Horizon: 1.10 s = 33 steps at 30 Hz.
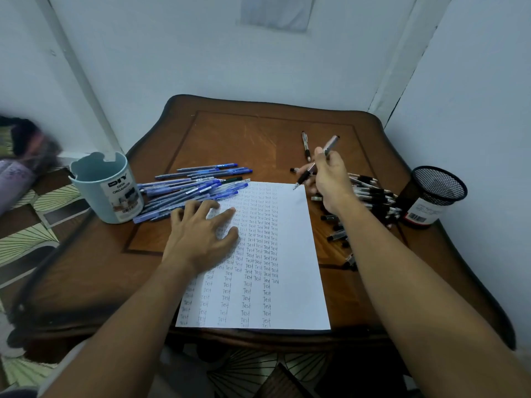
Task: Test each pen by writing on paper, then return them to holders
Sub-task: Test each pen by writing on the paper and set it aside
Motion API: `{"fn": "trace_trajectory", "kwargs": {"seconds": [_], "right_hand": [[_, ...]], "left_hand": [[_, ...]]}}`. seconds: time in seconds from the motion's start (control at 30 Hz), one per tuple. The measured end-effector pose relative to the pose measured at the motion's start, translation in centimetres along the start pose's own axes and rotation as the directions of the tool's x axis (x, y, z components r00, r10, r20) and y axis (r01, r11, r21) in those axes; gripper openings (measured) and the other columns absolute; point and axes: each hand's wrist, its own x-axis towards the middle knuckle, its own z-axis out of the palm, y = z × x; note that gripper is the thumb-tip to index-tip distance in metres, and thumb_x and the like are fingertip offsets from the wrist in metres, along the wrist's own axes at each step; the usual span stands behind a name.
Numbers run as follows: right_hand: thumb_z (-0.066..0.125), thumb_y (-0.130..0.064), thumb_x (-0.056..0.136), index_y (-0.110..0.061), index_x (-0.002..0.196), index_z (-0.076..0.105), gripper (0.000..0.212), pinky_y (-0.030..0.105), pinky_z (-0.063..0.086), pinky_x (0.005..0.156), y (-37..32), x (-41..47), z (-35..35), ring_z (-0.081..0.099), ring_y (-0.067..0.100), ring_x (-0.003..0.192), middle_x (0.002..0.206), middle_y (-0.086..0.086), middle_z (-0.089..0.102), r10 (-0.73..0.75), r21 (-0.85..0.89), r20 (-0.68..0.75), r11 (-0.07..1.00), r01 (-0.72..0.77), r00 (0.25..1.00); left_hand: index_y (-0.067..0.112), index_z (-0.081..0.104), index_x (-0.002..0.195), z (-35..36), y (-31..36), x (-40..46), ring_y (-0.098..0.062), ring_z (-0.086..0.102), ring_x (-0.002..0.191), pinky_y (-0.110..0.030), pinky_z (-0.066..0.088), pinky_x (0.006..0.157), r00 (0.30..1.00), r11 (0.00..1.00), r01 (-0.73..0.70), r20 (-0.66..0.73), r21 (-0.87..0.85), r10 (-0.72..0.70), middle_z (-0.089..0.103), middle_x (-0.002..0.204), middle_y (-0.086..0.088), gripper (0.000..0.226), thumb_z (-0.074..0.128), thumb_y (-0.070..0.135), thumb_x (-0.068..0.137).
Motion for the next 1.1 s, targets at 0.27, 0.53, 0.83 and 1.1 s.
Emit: {"fn": "trace_trajectory", "kwargs": {"seconds": [0.27,0.53,0.83,1.1], "right_hand": [[0.057,0.0,0.098,-0.009,0.117,0.042,0.026,0.032,0.055,0.061,3.3,-1.7,3.4,0.061,0.016,0.067,0.091,0.015,0.06,-0.026,0.079,0.01,0.997,0.025,1.0],[0.061,0.002,0.093,-0.011,0.105,0.048,0.022,0.037,0.056,0.07,4.4,-0.6,3.6,0.063,0.019,0.07,0.09,0.013,0.064,-0.073,-0.002,-0.049,0.997,0.073,0.996],[0.061,0.005,0.092,-0.021,0.094,0.048,0.029,0.043,0.057,0.073,5.0,-0.3,3.8,0.062,0.022,0.07,0.083,0.01,0.064,-0.113,-0.003,-0.023,0.994,0.113,0.993],[0.06,0.003,0.094,-0.019,0.096,0.047,0.026,0.034,0.059,0.075,5.1,-0.1,4.1,0.067,0.021,0.072,0.088,0.009,0.065,-0.137,-0.06,-0.042,0.989,0.134,0.99]], "left_hand": [[0.04,0.05,0.14,0.1,0.1,-0.1,-0.014,0.022,0.131,-0.044,0.015,0.105,1.0,1.0,0.002,-0.004,-0.015,-0.002,0.041,0.141,0.011,0.071,0.018,0.067,0.083],[0.04,0.048,0.141,0.1,-0.1,0.0,-0.014,0.022,0.131,-0.044,0.015,0.107,1.0,1.0,0.001,-0.011,-0.009,-0.001,0.04,0.142,0.012,0.067,0.02,0.066,0.085],[0.041,0.05,0.139,0.4,-0.1,0.1,-0.014,0.023,0.13,-0.043,0.015,0.106,1.0,1.0,0.01,-0.027,0.003,-0.01,0.04,0.141,0.012,0.063,0.024,0.064,0.086],[0.041,0.05,0.139,0.5,-0.2,0.1,-0.014,0.024,0.129,-0.044,0.017,0.107,1.0,1.0,0.008,-0.029,0.011,-0.008,0.041,0.141,0.012,0.062,0.025,0.065,0.087]]}}
